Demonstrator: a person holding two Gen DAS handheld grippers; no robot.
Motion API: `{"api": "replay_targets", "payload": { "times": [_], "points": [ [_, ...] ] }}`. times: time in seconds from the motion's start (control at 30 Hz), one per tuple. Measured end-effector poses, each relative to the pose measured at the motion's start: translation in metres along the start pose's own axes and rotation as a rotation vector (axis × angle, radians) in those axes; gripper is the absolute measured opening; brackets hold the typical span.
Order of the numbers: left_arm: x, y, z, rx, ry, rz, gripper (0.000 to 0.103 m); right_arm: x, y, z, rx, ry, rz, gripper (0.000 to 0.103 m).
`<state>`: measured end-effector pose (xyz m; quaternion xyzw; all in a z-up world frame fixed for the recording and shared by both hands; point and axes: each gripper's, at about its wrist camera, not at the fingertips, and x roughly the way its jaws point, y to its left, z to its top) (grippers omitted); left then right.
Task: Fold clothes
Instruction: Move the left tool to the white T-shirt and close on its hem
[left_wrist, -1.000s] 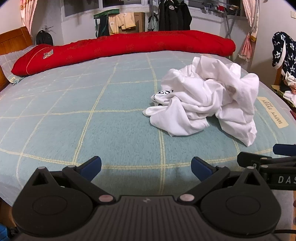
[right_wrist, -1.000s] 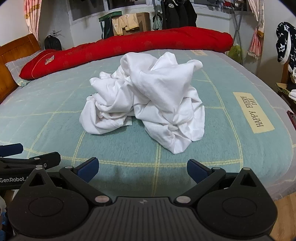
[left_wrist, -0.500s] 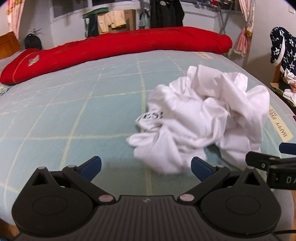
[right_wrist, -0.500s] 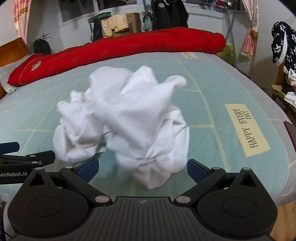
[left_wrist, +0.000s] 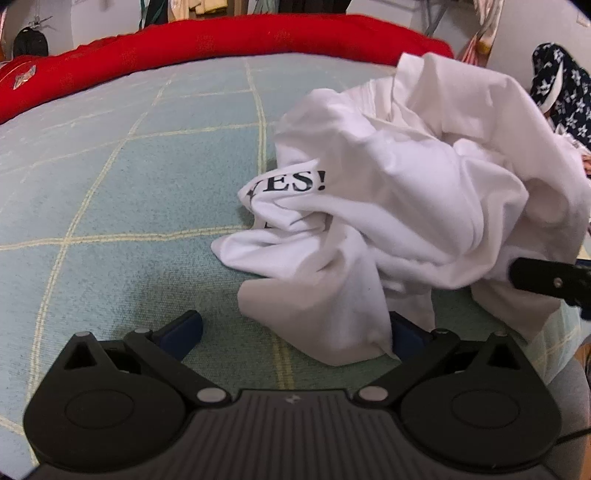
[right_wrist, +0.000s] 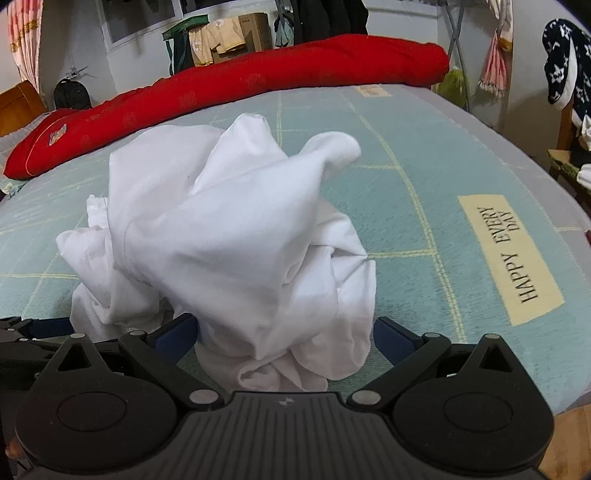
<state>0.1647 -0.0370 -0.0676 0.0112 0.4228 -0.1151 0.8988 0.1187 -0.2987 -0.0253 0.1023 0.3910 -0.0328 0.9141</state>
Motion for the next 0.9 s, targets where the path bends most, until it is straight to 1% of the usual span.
{"api": "replay_targets", "payload": {
  "times": [0.07,0.17,0.3,0.37,0.43,0.53,0.57,0.7,0.83,0.9],
  "points": [
    [-0.001,-0.002,-0.008,0.014,-0.051,-0.001,0.103,0.001,0.001,0.0,-0.002,-0.001,0.006,0.103],
    [-0.005,-0.004,-0.015,0.046,-0.085,0.0,0.103,-0.003,-0.002,0.005,-0.013,-0.035,-0.004,0.103],
    [-0.012,-0.003,-0.007,0.045,-0.039,-0.011,0.102,-0.008,-0.006,0.012,-0.028,-0.083,-0.019,0.103],
    [-0.018,-0.003,0.0,0.069,-0.026,-0.012,0.102,-0.011,-0.009,0.016,-0.035,-0.107,-0.026,0.103],
    [-0.027,-0.004,0.002,0.114,-0.054,-0.001,0.102,-0.014,-0.011,0.019,-0.042,-0.131,-0.033,0.103],
    [-0.038,-0.005,0.005,0.166,-0.079,0.012,0.102,-0.01,-0.033,0.029,-0.009,-0.153,-0.078,0.103],
    [-0.041,-0.005,0.006,0.178,-0.085,0.012,0.102,-0.008,-0.042,0.032,0.004,-0.157,-0.094,0.103],
    [-0.051,-0.001,0.016,0.205,-0.12,0.001,0.102,0.002,-0.069,0.042,0.049,-0.135,-0.102,0.103],
    [-0.065,0.013,0.031,0.195,-0.178,-0.036,0.102,0.01,-0.079,0.043,0.024,-0.14,-0.149,0.103],
    [-0.065,0.02,0.041,0.175,-0.204,-0.055,0.102,0.014,-0.085,0.043,0.045,-0.128,-0.178,0.103]
  ]
}}
